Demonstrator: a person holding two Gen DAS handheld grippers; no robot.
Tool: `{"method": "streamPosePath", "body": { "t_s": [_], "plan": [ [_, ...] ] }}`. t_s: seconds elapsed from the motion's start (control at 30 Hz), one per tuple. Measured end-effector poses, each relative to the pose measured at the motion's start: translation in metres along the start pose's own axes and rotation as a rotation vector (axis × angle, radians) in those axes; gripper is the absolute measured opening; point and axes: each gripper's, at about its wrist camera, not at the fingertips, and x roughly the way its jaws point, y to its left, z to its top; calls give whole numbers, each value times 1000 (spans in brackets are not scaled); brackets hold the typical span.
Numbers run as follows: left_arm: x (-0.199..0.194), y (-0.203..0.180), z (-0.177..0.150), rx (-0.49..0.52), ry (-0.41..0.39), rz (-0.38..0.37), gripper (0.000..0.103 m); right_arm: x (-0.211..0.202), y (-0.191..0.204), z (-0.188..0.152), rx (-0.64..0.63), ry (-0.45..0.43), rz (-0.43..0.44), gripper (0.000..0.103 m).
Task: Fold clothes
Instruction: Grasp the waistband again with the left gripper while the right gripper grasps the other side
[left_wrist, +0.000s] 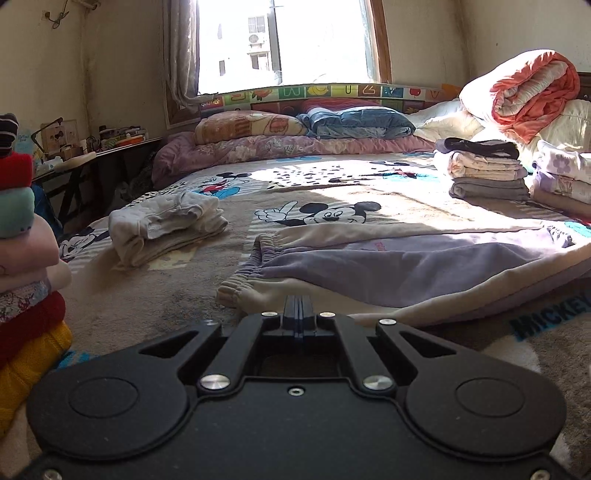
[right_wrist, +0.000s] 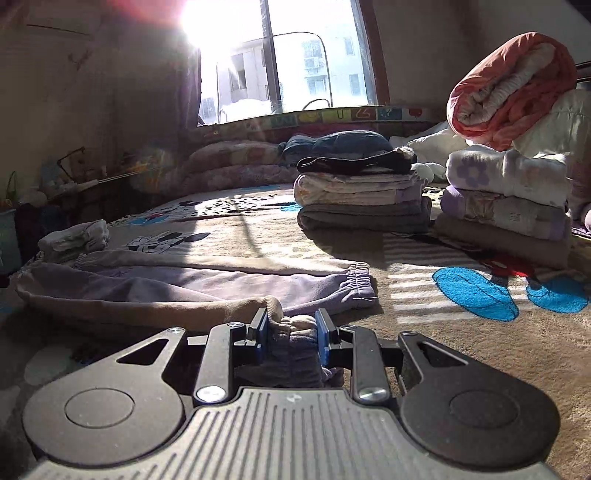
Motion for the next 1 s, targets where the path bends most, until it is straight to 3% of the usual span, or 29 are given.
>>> {"method": "streamPosePath", "body": {
  "t_s": [0.2,0.3,0.33,0.43,0.5,0.57,0.67,0.9,1.0],
  "plan": [
    [-20,4,-17,-44,30,15,0,-23,7,-6,-36,2,14,28],
    [-19,19,-22,-227,80,-13,0,-27,7,-11,-24,41,11,36],
    [-17,25,-25,-311,102,-25,6,-28,7,-13,-19,54,10,38],
    [-12,43,-31,-508,111,-32,43,-37,7,-16,13,79,13,50],
    [-9,56,-34,-649,109,-70,44,-46,3,-18,78,86,28,57],
    [-4,64,-39,-775,108,-96,46,-57,-6,-22,188,91,35,63],
    [4,70,-40,-900,111,-124,48,-68,-30,-34,477,83,76,67],
    [28,75,-43,-1054,131,-153,49,-59,-71,-84,1147,116,194,71],
    [38,79,-43,-1107,130,-167,49,-44,-76,-87,1257,103,217,69]
  ]
}}
